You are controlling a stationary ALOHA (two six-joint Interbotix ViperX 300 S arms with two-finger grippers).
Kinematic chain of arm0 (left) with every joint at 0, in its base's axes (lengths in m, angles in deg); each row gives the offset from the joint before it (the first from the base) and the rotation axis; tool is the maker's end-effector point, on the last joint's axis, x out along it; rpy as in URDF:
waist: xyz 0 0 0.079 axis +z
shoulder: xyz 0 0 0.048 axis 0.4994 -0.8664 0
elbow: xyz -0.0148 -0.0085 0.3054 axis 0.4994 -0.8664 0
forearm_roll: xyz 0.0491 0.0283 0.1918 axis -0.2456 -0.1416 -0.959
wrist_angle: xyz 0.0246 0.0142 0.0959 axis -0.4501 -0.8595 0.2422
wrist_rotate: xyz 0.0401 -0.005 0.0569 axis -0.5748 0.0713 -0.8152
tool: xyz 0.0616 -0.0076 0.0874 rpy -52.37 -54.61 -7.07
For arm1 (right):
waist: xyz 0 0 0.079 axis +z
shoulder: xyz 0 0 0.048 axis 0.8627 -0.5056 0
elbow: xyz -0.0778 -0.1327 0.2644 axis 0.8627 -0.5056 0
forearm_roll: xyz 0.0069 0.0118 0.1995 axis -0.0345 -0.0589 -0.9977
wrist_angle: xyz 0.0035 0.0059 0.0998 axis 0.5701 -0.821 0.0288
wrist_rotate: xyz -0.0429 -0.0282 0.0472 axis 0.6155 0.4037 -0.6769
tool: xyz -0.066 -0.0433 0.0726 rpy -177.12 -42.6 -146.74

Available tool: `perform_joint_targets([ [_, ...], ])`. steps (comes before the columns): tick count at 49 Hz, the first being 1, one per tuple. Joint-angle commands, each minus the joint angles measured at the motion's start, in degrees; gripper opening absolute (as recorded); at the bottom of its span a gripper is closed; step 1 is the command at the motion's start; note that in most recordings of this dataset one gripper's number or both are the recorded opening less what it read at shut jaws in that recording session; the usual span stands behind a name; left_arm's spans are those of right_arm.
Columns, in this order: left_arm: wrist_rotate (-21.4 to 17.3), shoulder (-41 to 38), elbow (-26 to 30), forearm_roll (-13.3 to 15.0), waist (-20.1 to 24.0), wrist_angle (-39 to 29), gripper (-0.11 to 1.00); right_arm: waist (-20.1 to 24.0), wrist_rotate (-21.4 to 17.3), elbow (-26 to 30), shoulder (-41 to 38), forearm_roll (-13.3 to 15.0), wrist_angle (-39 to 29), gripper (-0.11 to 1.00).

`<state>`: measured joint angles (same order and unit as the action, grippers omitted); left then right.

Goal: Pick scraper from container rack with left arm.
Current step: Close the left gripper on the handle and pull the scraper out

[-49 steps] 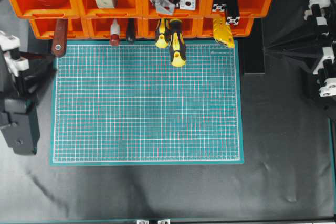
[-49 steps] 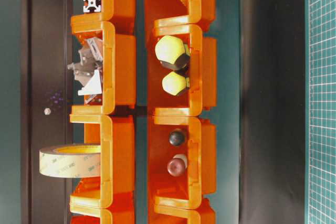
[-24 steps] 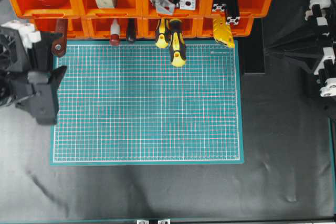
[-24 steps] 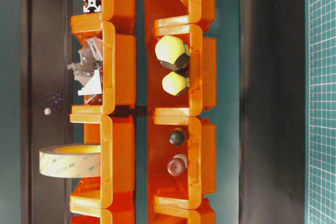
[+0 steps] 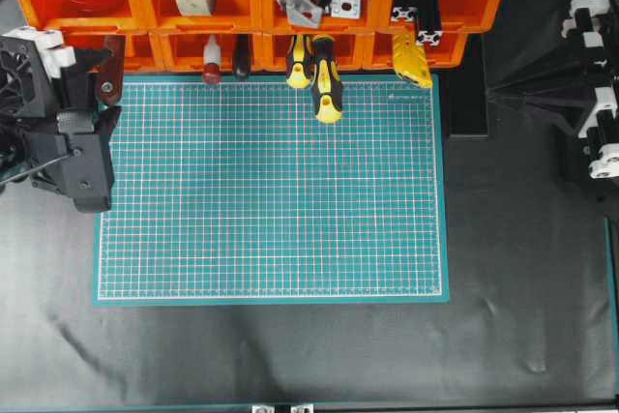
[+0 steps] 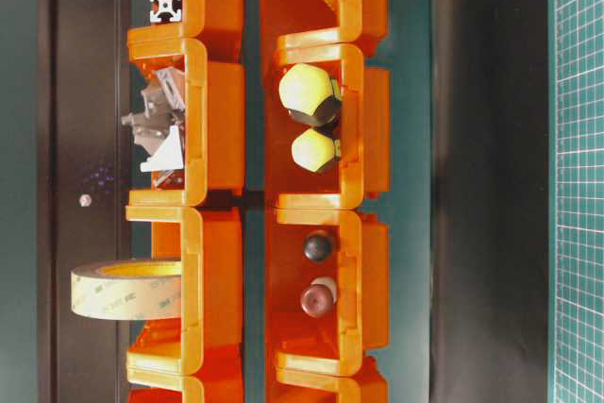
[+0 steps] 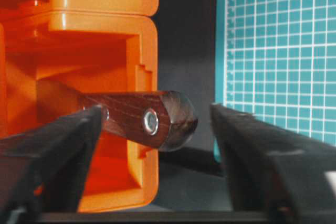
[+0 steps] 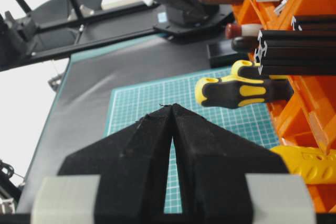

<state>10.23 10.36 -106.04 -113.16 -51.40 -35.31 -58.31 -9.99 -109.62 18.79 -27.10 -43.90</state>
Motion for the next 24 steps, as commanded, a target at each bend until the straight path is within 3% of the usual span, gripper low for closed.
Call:
perform_joint_targets([
  [1,0.62,0.0,0.88,-0.18,0.62,1.23,0.69,0.09,-0.09,1.14,-0.26,-0.18,0.0,-0.02],
  [7,0.26,-0.44,1.32,-0.18,0.09,1.14,0.42,0.09,-0.09,1.14,-0.26,-0.18,0.0,-0.02],
  [17,0.09,-1.14,3.34,-0.18,-2.64,-1.58,0.41,0.09,-0.09,1.05,-0.18,-0.18,0.0,-0.02],
  [24,-0.18,-2.2,7.12,-0.18,-6.86,-8.96,0.39,0.09,0.0,0.88,-0.18,-0.18,0.0,-0.02],
])
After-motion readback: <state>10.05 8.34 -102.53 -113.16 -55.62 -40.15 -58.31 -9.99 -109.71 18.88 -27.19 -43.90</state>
